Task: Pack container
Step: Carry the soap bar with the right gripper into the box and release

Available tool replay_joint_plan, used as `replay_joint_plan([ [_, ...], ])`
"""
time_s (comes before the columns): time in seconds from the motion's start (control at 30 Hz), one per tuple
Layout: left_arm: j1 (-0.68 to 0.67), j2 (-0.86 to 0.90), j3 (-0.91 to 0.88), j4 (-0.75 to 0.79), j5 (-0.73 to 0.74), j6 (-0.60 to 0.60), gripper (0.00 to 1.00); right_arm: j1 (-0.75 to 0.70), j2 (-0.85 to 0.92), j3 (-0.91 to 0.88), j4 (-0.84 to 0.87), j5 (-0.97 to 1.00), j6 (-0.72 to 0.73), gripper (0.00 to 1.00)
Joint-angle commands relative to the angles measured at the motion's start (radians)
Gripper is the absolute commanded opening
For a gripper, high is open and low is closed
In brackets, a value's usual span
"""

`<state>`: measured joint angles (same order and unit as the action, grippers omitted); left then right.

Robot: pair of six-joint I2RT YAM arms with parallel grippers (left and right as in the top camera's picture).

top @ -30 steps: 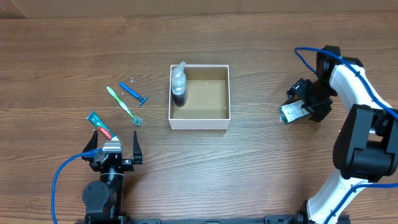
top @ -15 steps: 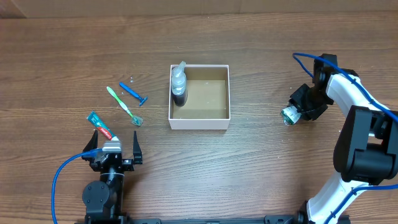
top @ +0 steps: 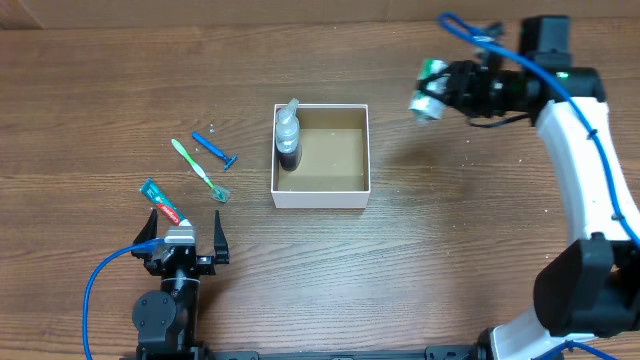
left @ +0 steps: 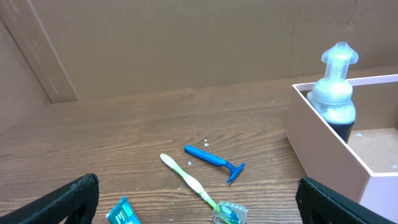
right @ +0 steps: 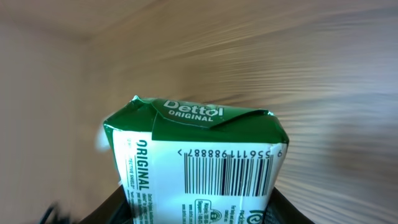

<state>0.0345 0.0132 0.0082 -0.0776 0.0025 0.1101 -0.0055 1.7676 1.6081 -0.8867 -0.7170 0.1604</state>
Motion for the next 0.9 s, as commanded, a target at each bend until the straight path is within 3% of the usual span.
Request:
replay_joint_plan([
  [0.0,0.004,-0.009,-0.003,0.0,-0.006,0.001,1.0,0.178,-0.004,0.019,0.045,-0.025,-0.051,0.41],
  [0.1,0.004,-0.009,-0.003,0.0,-0.006,0.001,1.0,0.33,0.002,0.018,0.071,0.222,0.037,0.4],
  [0.3,0.004,-0.009,-0.003,0.0,-0.006,0.001,1.0,0.45,0.048,0.015,0.078,0.509,0.151,0.4],
  [0.87,0.004,-0.009,-0.003,0.0,-0.006,0.001,1.0,0.47,0.319,0.014,0.188,0.496,0.155,0.4],
])
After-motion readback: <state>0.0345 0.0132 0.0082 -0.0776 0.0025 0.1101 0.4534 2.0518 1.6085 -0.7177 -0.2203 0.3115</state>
